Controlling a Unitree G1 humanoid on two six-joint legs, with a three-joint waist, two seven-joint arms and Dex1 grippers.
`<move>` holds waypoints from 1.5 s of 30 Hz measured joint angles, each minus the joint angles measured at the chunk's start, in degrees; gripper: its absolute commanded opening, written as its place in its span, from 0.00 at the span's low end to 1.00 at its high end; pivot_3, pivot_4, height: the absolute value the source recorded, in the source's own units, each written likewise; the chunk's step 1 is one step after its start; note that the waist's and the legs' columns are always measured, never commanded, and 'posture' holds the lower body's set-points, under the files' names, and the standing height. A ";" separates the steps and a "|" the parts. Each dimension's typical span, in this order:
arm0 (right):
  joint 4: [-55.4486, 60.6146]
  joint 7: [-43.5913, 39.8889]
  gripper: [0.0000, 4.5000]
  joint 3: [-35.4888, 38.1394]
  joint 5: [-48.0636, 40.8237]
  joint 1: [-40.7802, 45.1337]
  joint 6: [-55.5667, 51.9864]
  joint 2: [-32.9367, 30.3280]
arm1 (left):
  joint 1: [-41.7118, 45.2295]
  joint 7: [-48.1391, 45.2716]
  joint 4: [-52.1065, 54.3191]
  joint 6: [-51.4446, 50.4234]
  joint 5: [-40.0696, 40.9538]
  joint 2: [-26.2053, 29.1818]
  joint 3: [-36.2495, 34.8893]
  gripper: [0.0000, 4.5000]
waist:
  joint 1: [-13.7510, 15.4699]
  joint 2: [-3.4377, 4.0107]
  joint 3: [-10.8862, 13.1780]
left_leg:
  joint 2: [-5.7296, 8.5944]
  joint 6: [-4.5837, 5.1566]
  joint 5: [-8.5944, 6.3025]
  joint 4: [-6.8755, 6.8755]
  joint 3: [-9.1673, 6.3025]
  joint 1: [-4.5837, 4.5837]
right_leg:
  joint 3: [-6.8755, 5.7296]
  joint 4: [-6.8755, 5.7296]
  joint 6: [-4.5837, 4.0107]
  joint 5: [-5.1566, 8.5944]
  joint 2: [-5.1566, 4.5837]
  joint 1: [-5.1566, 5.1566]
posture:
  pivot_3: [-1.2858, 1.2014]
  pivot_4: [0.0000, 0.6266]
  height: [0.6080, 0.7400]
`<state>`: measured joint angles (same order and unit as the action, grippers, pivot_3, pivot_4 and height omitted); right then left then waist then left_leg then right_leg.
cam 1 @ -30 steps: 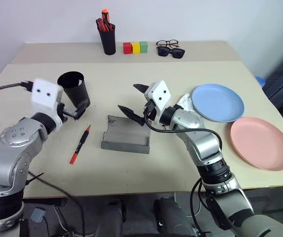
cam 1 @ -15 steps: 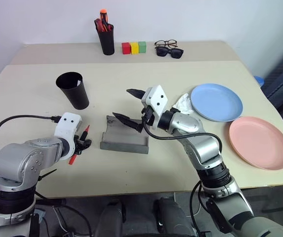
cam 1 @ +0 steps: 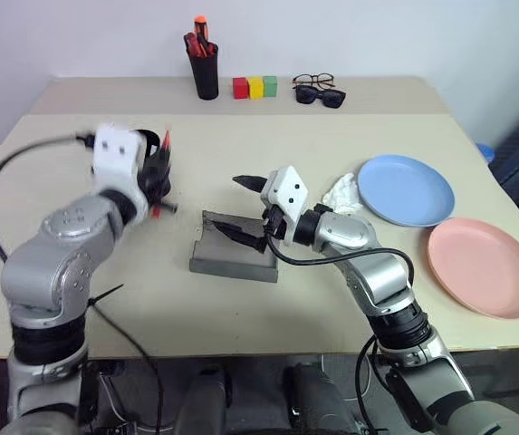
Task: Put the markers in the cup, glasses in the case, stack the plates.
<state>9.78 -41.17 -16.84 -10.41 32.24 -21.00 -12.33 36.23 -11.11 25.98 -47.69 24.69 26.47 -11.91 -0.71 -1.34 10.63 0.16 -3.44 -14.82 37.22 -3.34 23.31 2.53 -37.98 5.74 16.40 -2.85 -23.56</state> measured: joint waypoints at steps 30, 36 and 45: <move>-0.89 0.43 1.00 -0.92 0.15 0.03 0.59 2.27 | 1.79 10.15 -46.27 53.11 -19.73 -6.28 -0.66 0.54 | -0.21 -0.01 -0.01 | -0.01 0.15 -0.07 0.06 -0.01 0.08 | -0.01 -0.12 0.01 -0.01 0.07 -0.12 | 0.52 0.24 1.00; -0.88 0.43 1.00 -0.93 0.15 0.02 0.59 2.29 | 1.52 11.31 -45.77 53.45 -19.78 -6.39 -1.24 0.64 | -0.23 -0.01 -0.01 | -0.01 0.15 -0.07 0.06 -0.01 0.08 | -0.01 -0.12 0.01 -0.01 0.08 -0.12 | 0.52 0.24 1.00; 1.14 -1.26 1.00 0.11 0.09 -0.30 0.23 -3.00 | -9.09 -10.66 -22.62 39.65 -4.49 1.52 1.18 0.99 | -0.45 0.00 0.00 | -0.03 0.15 -0.07 0.04 -0.02 0.05 | -0.01 -0.12 0.01 0.00 0.07 -0.09 | 0.52 0.24 1.00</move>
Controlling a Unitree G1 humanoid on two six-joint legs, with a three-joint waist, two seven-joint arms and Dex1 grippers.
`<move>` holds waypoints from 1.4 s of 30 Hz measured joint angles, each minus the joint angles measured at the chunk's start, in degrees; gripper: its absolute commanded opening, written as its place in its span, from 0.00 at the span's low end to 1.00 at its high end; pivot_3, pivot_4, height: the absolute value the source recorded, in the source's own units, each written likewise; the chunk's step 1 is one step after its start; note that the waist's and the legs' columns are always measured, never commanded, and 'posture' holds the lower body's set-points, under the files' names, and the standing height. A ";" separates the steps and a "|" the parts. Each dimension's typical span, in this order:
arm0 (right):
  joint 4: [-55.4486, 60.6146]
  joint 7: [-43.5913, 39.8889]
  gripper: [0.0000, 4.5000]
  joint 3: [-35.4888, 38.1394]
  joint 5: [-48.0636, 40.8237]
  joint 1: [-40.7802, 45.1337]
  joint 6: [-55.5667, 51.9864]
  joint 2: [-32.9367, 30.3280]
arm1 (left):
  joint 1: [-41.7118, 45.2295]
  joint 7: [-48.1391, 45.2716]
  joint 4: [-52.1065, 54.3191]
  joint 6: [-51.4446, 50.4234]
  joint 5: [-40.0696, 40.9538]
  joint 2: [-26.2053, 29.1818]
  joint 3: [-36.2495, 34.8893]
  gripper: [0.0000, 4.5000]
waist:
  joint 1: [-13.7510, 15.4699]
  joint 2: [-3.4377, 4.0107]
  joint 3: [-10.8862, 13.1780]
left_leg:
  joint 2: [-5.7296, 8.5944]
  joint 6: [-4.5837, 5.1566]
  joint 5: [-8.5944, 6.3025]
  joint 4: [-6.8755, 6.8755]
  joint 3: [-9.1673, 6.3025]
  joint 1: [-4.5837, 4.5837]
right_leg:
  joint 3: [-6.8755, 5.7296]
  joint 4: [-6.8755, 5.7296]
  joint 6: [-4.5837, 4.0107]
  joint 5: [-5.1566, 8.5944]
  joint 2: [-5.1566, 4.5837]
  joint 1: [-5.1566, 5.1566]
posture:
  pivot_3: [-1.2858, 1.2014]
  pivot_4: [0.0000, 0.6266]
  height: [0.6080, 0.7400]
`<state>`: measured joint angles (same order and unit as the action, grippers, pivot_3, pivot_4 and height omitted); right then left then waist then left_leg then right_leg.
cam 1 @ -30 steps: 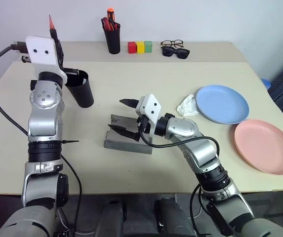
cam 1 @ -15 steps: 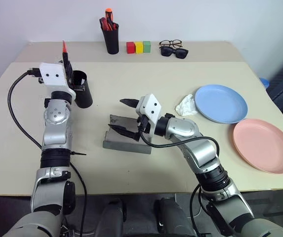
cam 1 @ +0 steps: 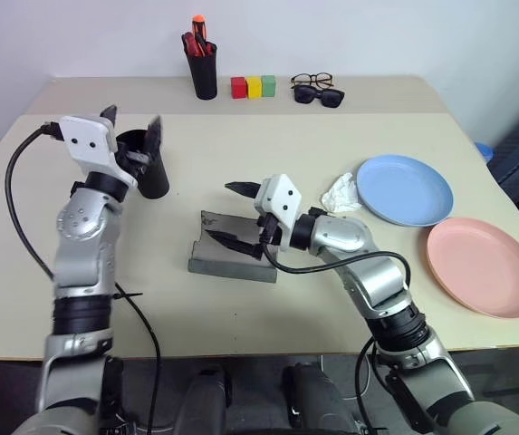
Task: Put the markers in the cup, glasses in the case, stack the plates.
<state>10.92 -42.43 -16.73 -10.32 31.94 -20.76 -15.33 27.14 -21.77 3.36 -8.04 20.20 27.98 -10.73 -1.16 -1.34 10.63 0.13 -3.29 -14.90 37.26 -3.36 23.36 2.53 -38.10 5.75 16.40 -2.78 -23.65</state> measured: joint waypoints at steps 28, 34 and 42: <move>14.21 -5.51 1.00 10.63 -5.69 -14.09 -9.36 -22.26 | 4.04 -43.58 -6.30 -12.67 -7.42 11.84 30.60 0.01 | 0.61 0.13 0.07 | -0.04 0.18 -0.09 0.24 0.11 -0.04 | -0.05 0.10 -0.01 0.03 0.09 0.28 | 0.52 0.24 1.00; 14.01 -4.95 1.00 11.02 -5.48 -14.68 -9.74 -23.57 | 9.84 -45.34 -13.88 -7.99 -9.25 9.18 30.01 0.01 | 0.36 0.13 0.07 | -0.05 0.23 -0.12 0.32 0.13 -0.01 | -0.06 0.08 0.00 0.03 0.13 0.28 | 0.52 0.24 1.00; 12.30 -3.89 1.00 11.52 -4.74 -13.57 -12.80 -26.34 | 12.17 -52.19 -19.56 -4.63 -11.74 7.57 32.02 0.29 | 0.33 0.13 0.07 | -0.05 0.26 -0.14 0.39 0.14 0.01 | -0.05 0.06 0.00 0.03 0.14 0.27 | 0.52 0.24 1.00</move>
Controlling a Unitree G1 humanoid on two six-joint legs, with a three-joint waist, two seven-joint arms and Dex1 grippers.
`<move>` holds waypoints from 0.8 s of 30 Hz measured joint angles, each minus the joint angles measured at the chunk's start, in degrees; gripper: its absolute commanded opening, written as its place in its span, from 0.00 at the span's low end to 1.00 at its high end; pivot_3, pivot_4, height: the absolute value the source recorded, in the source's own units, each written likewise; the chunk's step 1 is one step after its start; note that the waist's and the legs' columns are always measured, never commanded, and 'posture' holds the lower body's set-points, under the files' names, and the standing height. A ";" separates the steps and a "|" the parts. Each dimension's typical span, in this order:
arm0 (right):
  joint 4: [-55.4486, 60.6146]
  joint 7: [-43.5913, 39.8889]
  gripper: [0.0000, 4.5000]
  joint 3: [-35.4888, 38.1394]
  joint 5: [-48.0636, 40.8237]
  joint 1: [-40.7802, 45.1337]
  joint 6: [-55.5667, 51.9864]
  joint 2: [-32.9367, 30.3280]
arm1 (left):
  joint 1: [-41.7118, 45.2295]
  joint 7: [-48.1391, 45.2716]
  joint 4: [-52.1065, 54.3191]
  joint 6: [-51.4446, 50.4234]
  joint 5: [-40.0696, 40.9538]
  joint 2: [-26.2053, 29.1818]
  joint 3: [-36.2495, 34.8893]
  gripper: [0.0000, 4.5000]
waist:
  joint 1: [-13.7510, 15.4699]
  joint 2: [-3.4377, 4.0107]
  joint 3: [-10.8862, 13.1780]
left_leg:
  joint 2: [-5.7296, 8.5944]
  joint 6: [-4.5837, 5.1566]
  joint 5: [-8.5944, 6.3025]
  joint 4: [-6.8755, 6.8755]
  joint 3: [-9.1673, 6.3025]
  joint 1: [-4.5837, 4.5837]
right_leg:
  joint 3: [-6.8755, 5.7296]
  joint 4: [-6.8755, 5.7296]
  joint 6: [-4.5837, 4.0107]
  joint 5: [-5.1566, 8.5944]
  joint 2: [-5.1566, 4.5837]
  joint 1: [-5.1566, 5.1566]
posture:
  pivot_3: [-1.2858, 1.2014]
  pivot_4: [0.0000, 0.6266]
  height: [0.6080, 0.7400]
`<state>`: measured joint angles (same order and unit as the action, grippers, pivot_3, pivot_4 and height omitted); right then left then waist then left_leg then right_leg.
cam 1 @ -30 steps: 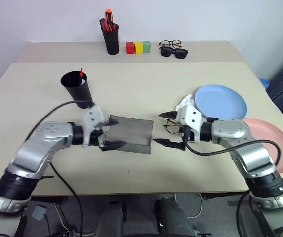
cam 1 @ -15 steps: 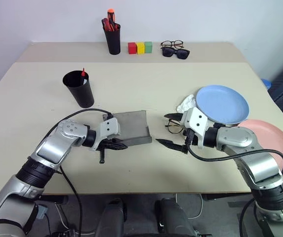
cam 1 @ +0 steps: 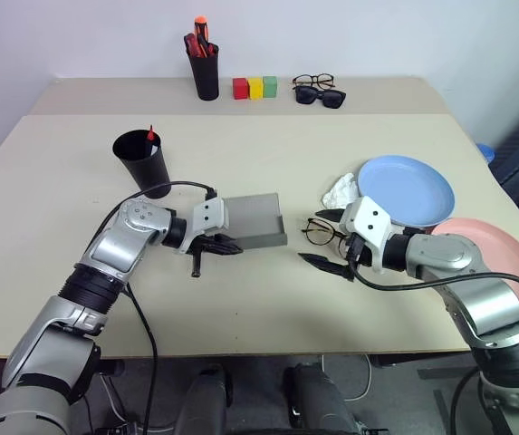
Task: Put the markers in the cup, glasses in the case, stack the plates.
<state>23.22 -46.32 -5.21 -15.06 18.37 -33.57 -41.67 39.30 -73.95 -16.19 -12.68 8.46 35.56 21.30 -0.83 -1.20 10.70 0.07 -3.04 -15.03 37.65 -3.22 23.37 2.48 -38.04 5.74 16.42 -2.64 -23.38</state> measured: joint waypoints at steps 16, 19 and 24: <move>-8.21 1.70 1.00 -1.54 5.17 3.56 -4.76 -3.88 | -13.34 8.56 16.33 -4.95 5.90 4.63 -15.72 0.49 | -0.45 0.17 -0.03 | -0.08 0.24 -0.14 0.26 -0.05 0.02 | 0.11 -0.06 0.03 0.01 -0.02 0.00 | 0.52 0.24 1.00; -11.15 1.39 1.00 -2.91 6.00 4.67 -4.08 -3.54 | -20.10 12.11 21.13 -7.43 6.56 5.16 -19.04 0.49 | 0.04 0.17 -0.03 | -0.09 0.24 -0.14 0.31 -0.05 0.04 | 0.10 -0.05 0.03 0.01 -0.08 0.03 | 0.52 0.24 1.00; -13.79 1.10 0.94 -3.59 6.91 5.26 -2.55 -2.41 | -25.03 18.35 27.99 -12.36 8.58 4.11 -22.73 0.50 | 0.23 0.17 -0.03 | -0.06 0.25 -0.15 0.34 -0.06 0.05 | 0.08 -0.03 0.04 0.00 -0.13 0.08 | 0.52 0.24 1.00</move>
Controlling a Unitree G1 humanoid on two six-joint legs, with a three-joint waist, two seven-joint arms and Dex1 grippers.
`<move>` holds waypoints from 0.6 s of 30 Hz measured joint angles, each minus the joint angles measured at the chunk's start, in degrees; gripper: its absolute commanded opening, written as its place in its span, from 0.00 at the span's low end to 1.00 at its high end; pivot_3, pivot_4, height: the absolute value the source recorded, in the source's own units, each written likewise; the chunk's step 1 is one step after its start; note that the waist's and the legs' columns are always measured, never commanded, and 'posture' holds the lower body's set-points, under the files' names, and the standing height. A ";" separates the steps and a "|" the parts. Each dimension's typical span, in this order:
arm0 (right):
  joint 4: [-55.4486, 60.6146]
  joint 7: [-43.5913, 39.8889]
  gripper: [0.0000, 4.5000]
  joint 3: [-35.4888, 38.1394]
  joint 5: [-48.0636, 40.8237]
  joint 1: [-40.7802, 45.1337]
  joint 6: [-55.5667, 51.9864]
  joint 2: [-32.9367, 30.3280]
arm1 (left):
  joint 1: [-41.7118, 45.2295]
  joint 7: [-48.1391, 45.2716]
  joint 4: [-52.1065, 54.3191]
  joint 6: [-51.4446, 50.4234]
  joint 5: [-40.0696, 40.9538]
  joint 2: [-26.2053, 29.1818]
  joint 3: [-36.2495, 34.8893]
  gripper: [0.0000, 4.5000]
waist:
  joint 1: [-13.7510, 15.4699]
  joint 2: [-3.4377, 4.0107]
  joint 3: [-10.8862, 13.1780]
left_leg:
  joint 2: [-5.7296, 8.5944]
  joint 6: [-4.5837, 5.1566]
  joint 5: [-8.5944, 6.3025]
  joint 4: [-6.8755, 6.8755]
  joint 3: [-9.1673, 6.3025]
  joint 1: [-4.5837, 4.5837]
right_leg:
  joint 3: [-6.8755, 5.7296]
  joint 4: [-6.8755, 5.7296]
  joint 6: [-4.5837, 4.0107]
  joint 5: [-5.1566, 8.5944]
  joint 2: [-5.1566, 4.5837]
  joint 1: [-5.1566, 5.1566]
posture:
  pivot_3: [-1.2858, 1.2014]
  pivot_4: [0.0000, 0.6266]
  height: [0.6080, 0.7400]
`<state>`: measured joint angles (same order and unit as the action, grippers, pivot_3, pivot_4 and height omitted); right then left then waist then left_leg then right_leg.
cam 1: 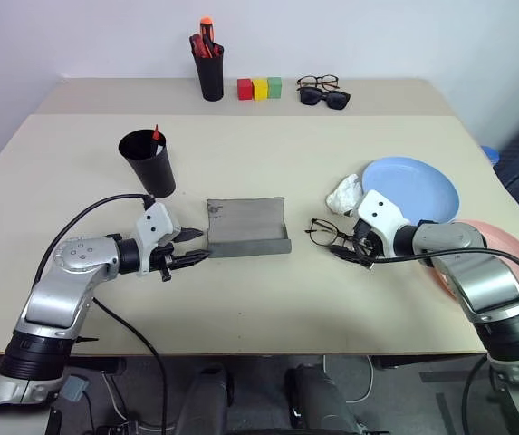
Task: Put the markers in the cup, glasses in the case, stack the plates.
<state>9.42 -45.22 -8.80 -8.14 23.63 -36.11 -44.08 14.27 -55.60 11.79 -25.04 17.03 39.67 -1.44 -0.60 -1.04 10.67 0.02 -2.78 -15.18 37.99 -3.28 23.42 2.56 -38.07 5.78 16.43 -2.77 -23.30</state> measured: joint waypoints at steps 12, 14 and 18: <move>-0.93 -0.94 0.01 0.06 1.92 0.02 0.45 -0.60 | -4.52 3.55 3.18 -1.97 1.74 0.65 -2.08 0.50 | -0.27 0.01 -0.01 | -0.02 0.00 0.00 -0.01 0.01 -0.04 | 0.00 0.00 0.00 0.00 0.07 0.00 | 0.52 0.24 1.00; -1.00 -0.93 0.01 0.02 2.33 0.02 0.45 -0.58 | -4.52 3.64 3.18 -1.86 1.75 0.65 -2.08 0.50 | -0.23 0.02 0.00 | -0.02 0.00 0.00 -0.01 0.02 -0.04 | 0.00 0.00 0.00 0.00 0.05 0.01 | 0.52 0.24 1.00; -0.99 -1.15 0.01 0.02 2.84 0.07 0.86 -0.58 | -4.90 4.00 3.19 -1.27 1.75 0.64 -2.14 0.50 | -0.23 0.02 0.00 | -0.02 0.00 0.00 -0.01 0.02 -0.04 | 0.00 0.00 0.00 0.00 0.06 0.01 | 0.52 0.24 1.00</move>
<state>8.43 -46.37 -8.78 -5.30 23.69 -35.25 -44.66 9.37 -51.60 14.98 -26.32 18.78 40.31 -3.58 -0.83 -1.02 10.66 0.00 -2.78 -15.18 37.98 -3.26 23.38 2.56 -38.07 5.78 16.43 -2.71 -23.29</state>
